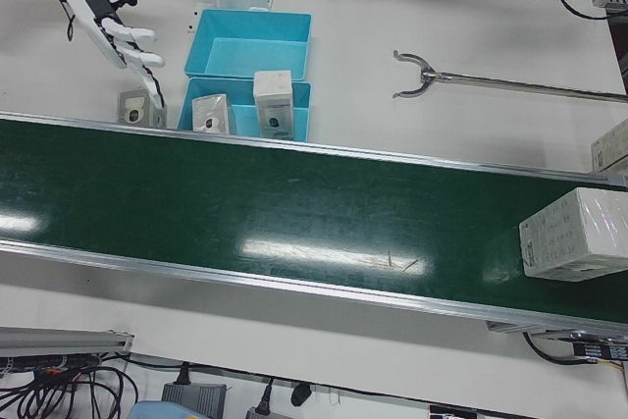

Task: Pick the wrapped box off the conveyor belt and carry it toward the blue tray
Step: 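Open the right hand to release the box, return it to the belt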

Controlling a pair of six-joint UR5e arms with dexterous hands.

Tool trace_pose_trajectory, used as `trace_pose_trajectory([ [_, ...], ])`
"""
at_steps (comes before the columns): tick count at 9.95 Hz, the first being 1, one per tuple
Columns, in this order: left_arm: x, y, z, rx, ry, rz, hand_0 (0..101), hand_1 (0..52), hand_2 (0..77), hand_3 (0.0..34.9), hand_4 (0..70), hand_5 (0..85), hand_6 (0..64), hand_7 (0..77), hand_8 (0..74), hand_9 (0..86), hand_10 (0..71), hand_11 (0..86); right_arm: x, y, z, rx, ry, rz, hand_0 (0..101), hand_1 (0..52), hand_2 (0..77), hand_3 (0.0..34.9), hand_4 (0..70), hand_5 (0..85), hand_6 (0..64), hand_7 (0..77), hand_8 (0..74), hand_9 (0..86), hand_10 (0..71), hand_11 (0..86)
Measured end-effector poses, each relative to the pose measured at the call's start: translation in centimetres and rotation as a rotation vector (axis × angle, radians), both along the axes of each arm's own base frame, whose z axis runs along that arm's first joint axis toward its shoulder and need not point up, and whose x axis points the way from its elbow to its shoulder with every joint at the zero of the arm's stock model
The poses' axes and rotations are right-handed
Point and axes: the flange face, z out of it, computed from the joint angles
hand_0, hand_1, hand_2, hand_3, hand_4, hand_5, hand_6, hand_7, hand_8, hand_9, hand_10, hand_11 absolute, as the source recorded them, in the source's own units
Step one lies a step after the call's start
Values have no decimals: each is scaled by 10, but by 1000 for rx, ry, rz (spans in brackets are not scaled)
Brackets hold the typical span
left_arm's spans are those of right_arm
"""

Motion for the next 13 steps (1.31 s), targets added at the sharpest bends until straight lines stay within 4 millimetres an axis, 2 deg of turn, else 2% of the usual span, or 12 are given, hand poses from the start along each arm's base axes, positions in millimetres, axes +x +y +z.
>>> trace_pose_trajectory([
  [1, 0, 0, 0, 0, 0, 0, 0, 0, 5, 0, 5, 5, 5, 5, 0, 5, 5, 0, 20, -20, 9, 3, 41, 32, 387, 27, 93, 298, 87, 136, 0, 147, 44, 11, 5, 11],
  [2, 0, 0, 0, 0, 0, 0, 0, 0, 5, 0, 0, 5, 0, 5, 5, 5, 5, 0, 44, -42, 18, -2, 92, 66, 386, 38, 22, 298, 104, 136, 0, 147, 44, 11, 5, 11],
  [4, 0, 0, 0, 0, 0, 0, 0, 0, 5, 0, 5, 5, 0, 5, 5, 5, 5, 0, 96, -80, 36, -43, 209, 131, 387, 44, 33, 298, 104, 147, 0, 158, 44, 11, 0, 11],
  [5, 0, 0, 0, 0, 0, 0, 0, 0, 11, 0, 0, 5, 0, 5, 5, 0, 0, 0, 120, -93, 43, -76, 252, 160, 473, 158, 191, 298, 65, 153, 0, 169, 0, 11, 0, 11],
  [6, 0, 0, 0, 0, 0, 0, 0, 0, 5, 0, 5, 5, 5, 5, 5, 0, 5, 0, 139, -101, 50, -107, 272, 181, 462, 131, 185, 298, 65, 142, 0, 153, 0, 11, 0, 11],
  [7, 0, 0, 0, 0, 0, 0, 0, 0, 11, 0, 5, 5, 0, 5, 5, 0, 0, 0, 153, -107, 54, -132, 269, 189, 462, 131, 185, 298, 65, 142, 0, 153, 0, 11, 0, 11],
  [8, 0, 0, 0, 0, 0, 0, 0, 0, 11, 0, 5, 5, 0, 5, 5, 0, 0, 0, 161, -109, 59, -154, 257, 189, 450, 131, 164, 299, 49, 164, 0, 153, 0, 11, 5, 11],
  [9, 0, 0, 0, 0, 0, 0, 0, 0, 11, 0, 5, 5, 5, 5, 5, 0, 5, 0, 166, -110, 67, -176, 248, 183, 428, 104, 158, 299, 33, 164, 0, 153, 0, 11, 5, 11],
  [13, 0, 0, 0, 0, 0, 0, 0, 0, 11, 0, 5, 5, 5, 5, 0, 0, 0, 0, 180, -115, 85, -211, 244, 190, 418, 104, 142, 299, 27, 164, 0, 142, 0, 11, 5, 11],
])
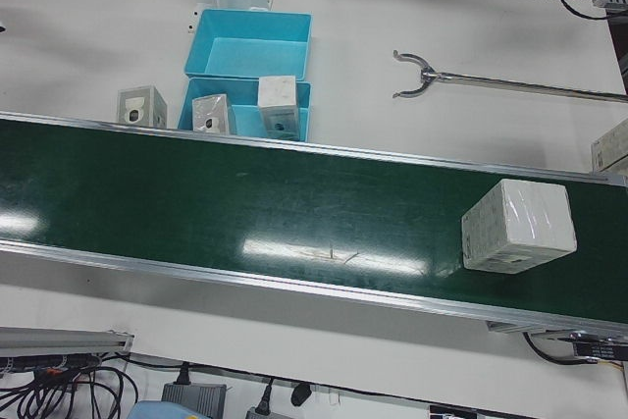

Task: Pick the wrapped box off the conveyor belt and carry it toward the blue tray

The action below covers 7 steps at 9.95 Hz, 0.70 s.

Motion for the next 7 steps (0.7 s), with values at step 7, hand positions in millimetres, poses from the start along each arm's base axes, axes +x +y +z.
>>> trace_pose_trajectory([
  [7, 0, 0, 0, 0, 0, 0, 0, 0, 5, 0, 5, 5, 5, 5, 5, 0, 0, 0, 4, -5, 1, -2, -4, 8, 394, 87, 114, 298, 0, 136, 0, 131, 0, 11, 11, 27],
])
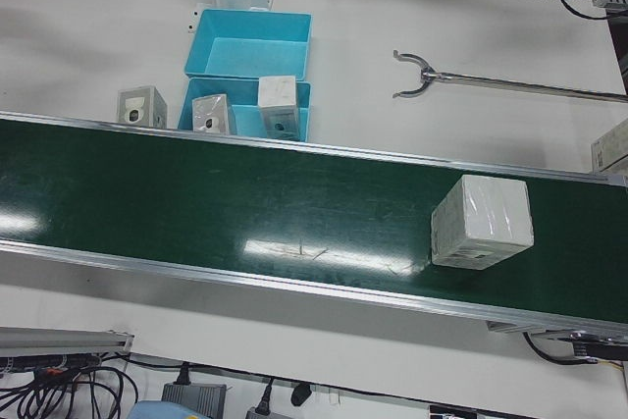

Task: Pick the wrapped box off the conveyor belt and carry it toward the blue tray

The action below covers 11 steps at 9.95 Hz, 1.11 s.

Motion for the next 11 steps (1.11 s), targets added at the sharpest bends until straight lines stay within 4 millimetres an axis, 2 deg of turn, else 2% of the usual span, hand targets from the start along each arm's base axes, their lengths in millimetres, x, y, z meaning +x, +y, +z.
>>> trace_pose_trajectory([
  [5, 0, 0, 0, 0, 0, 0, 0, 0, 11, 0, 0, 5, 0, 5, 5, 5, 5, 0, -1, -1, 0, -3, -7, -1, 394, 93, 125, 297, 0, 136, 0, 131, 0, 11, 16, 27],
  [6, 0, 0, 0, 0, 0, 0, 0, 0, 11, 0, 0, 5, 0, 5, 5, 5, 5, 0, 0, -4, 1, -7, -8, 3, 385, 71, 98, 299, 0, 158, 0, 131, 0, 16, 16, 27],
  [9, 0, 0, 0, 0, 0, 0, 0, 0, 5, 0, 5, 5, 0, 5, 0, 5, 5, 0, 9, -16, 4, -18, -15, 28, 379, 71, 76, 301, 0, 147, 0, 93, 0, 38, 16, 27],
  [10, 0, 0, 0, 0, 0, 0, 0, 0, 5, 0, 0, 5, 5, 5, 0, 0, 5, 0, 11, -21, 4, -17, -28, 34, 379, 82, 55, 300, 0, 109, 0, 87, 0, 38, 16, 27],
  [11, 0, 0, 0, 0, 0, 0, 0, 0, 5, 0, 0, 5, 5, 5, 0, 0, 5, 0, 9, -26, 2, -12, -45, 36, 379, 82, 76, 301, 0, 125, 0, 87, 11, 38, 27, 54],
])
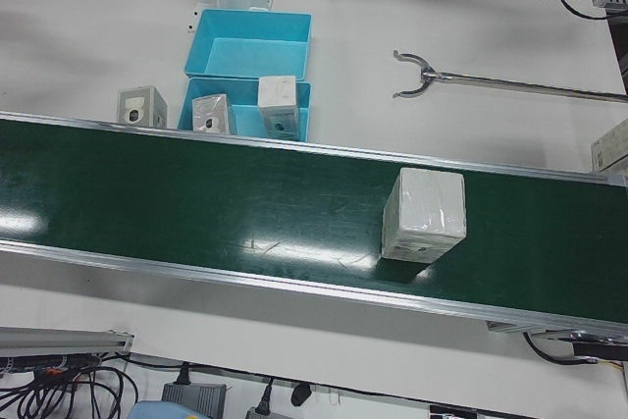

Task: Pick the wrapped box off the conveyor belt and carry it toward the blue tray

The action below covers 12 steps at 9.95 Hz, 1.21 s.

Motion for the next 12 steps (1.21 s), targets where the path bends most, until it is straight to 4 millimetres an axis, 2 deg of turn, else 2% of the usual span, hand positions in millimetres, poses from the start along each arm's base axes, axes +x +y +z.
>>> trace_pose_trajectory([
  [1, 0, 0, 0, 0, 0, 0, 0, 0, 5, 0, 5, 5, 0, 5, 5, 0, 0, 0, -2, -5, -2, 12, -20, 1, 379, 82, 76, 301, 0, 125, 0, 87, 11, 38, 27, 54],
  [2, 0, 0, 0, 0, 0, 0, 0, 0, 5, 0, 5, 5, 0, 5, 5, 0, 5, 0, -4, -9, -4, 28, -42, 1, 379, 76, 98, 300, 0, 136, 0, 125, 11, 49, 27, 54],
  [5, 0, 0, 0, 0, 0, 0, 0, 0, 11, 0, 0, 5, 0, 5, 5, 0, 5, 0, -9, -17, -12, 62, -79, 1, 379, 76, 98, 300, 0, 120, 0, 98, 11, 49, 38, 54],
  [6, 0, 0, 0, 0, 0, 0, 0, 0, 11, 0, 0, 5, 5, 5, 5, 0, 0, 0, -11, -20, -12, 68, -86, 0, 380, 76, 98, 300, 0, 120, 0, 125, 11, 49, 11, 54],
  [7, 0, 0, 0, 0, 0, 0, 0, 0, 11, 0, 0, 5, 5, 5, 5, 0, 0, 0, -13, -22, -12, 72, -90, -1, 380, 93, 98, 301, 0, 125, 0, 125, 11, 49, 38, 60],
  [12, 0, 0, 0, 0, 0, 0, 0, 0, 5, 0, 5, 5, 0, 5, 5, 0, 5, 0, -21, -24, -10, 69, -89, -10, 380, 87, 109, 302, 0, 142, 0, 136, 11, 54, 38, 60],
])
